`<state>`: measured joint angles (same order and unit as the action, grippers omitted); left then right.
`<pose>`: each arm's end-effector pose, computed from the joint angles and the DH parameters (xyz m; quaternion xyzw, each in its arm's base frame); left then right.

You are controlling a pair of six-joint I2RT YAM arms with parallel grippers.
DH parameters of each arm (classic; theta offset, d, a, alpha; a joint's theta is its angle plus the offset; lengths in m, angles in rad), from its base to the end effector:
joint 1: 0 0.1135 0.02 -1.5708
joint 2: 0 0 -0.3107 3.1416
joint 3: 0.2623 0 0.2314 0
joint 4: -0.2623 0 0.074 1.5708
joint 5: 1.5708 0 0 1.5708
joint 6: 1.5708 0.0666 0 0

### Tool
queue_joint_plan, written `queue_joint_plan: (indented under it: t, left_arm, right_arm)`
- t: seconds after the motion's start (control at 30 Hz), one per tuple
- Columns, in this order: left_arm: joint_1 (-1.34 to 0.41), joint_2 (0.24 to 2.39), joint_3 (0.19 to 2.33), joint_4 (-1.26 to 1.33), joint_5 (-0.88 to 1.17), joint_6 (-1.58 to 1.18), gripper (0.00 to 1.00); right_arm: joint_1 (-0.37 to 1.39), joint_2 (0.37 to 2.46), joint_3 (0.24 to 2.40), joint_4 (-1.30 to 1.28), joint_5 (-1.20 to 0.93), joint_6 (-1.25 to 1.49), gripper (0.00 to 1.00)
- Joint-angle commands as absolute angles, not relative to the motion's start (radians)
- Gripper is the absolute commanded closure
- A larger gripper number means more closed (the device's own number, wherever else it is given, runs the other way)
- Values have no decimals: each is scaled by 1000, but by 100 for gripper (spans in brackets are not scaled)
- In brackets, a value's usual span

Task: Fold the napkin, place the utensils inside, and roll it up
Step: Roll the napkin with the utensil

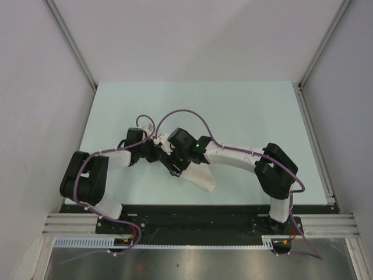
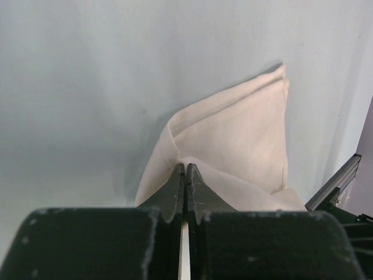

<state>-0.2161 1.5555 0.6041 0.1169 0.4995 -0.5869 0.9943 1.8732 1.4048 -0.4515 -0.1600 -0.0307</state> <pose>0.2694 -0.0918 0.1789 -0.0792 0.9050 -0.3485 0.2309 0.2221 0.3610 0.2516 -0.4854 0.8106 0.2148 0.2473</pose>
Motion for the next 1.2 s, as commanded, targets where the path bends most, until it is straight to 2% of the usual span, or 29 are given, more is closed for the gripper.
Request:
queue_joint_plan:
  t: [0.0, 0.63, 0.93, 1.03, 1.07, 1.13, 1.17]
  left_arm:
    - [-221, 1612, 661, 94, 483, -589, 100]
    - [-221, 1710, 729, 121, 517, -606, 100]
    - [-221, 1733, 758, 144, 540, -621, 99]
    - [-221, 1724, 765, 156, 548, -630, 83]
    - [-221, 1720, 776, 153, 551, -630, 69]
    - [-221, 1704, 794, 128, 549, -612, 55]
    - [-219, 1698, 814, 111, 535, -591, 44]
  right_arm:
    - [1023, 1844, 1351, -365, -2, -54, 35]
    - [1048, 1940, 1315, -339, 92, -95, 34]
    - [1011, 1983, 1324, -356, 66, -69, 40]
    - [977, 2002, 1336, -379, -9, -64, 45]
    - [970, 2002, 1336, -382, -38, -63, 47]
    - [936, 1999, 1335, -385, -124, -57, 50]
    - [924, 1999, 1335, -388, -156, -54, 51]
